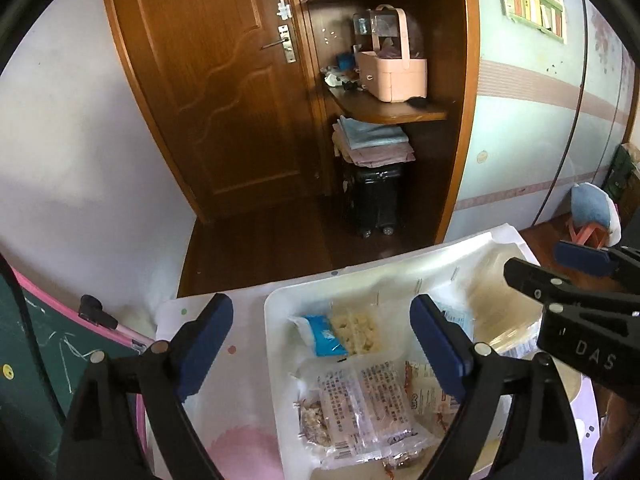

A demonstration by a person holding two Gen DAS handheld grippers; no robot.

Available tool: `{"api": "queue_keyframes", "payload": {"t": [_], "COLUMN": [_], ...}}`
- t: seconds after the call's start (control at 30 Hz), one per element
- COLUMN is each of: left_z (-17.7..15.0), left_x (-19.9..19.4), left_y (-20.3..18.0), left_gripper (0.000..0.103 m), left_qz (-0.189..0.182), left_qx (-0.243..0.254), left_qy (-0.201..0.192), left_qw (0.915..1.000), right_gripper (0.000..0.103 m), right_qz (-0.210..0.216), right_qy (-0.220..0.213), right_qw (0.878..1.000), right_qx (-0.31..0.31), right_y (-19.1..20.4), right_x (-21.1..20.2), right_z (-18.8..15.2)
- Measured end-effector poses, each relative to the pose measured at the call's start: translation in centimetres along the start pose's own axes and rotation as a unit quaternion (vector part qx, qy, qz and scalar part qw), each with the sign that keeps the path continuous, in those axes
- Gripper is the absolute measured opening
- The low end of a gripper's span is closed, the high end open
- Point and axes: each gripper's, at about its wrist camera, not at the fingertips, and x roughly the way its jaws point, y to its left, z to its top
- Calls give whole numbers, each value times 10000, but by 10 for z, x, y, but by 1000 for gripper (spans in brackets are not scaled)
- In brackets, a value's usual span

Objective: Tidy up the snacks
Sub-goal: 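Withdraw both grippers from the bin back toward the table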

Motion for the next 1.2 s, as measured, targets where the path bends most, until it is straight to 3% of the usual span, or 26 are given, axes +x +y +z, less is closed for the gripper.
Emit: {"api": "queue_keyframes", "payload": {"t": [0.37, 0.67, 0.97, 1.2], "left_z": [-14, -22, -42, -76], "left_x": [-28, -77, -152, -189], "left_y": [10, 20, 24, 6], "left_gripper": [90, 90, 93, 94], "left_qz": [93, 62, -158, -530], "left_qx": [58, -9, -25, 162], "left_qy": [-15, -171, -470, -538], "left_qw": [9999, 9998, 9988, 9970], "right_gripper": [66, 66, 66, 66], "right_qz": [95, 223, 269, 309], "right_qy": [-73, -160, -344, -509], "right_qw": [9999, 9996, 9985, 9956], "right_qx": [16, -111, -336, -719], "right_y": [-6, -8, -10, -11], "right_x": [-21, -69, -137, -181], "right_z": [-14, -30, -61, -109]}}
